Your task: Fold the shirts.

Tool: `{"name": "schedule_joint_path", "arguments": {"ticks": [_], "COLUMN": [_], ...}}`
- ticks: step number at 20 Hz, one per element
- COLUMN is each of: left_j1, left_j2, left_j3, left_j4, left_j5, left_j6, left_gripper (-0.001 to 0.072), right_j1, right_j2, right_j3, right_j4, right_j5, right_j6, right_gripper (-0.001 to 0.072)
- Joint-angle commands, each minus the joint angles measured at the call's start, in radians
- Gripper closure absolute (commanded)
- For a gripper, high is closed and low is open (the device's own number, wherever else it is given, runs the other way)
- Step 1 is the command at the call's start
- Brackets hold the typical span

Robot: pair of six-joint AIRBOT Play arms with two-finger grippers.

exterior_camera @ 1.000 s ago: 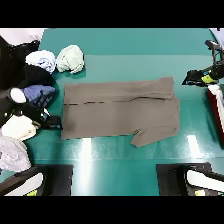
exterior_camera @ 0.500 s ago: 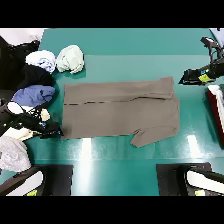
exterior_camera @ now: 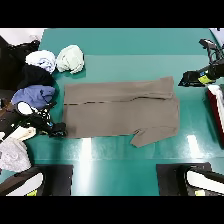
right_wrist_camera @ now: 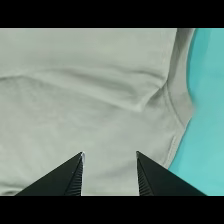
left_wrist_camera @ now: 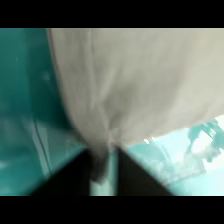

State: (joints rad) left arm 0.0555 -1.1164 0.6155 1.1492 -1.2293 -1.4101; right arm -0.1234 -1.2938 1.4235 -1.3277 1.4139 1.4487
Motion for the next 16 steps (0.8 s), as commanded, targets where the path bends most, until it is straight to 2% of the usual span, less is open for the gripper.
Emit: {"name": "schedule_joint_path", "arguments": {"ticks": [1,5,11,16], "left_j1": [-0.012,-0.012,-0.012,-0.012], "left_j2": [-0.001,0.0,0.014,0.014], "left_j3": [0.004,0.056,0.093,0.093], "left_j4": [-0.01,-0.036,-0.116,-0.121], "left_j5": [-0.018,-0.065,-0.04,-0.048], "left_j6": [-0.003,0.053,0.083,0.087], "left_gripper": [0.0684,0.0684,0.0683,0.0683], "right_j1": [-0.004,-0.066,-0.218,-0.233], "right_j2": [0.003,0.116,0.35,0.391], "right_j3": [-0.009,-0.274,-0.764,-0.936], "right_j4": [-0.006,-0.007,0.048,0.154], "right_j5": [0.088,0.092,0.021,-0.116], "right_j6": [-0.001,-0.001,0.0,0.0], "right_gripper": [0.0328,0.0328,0.0326,0.0326]}}
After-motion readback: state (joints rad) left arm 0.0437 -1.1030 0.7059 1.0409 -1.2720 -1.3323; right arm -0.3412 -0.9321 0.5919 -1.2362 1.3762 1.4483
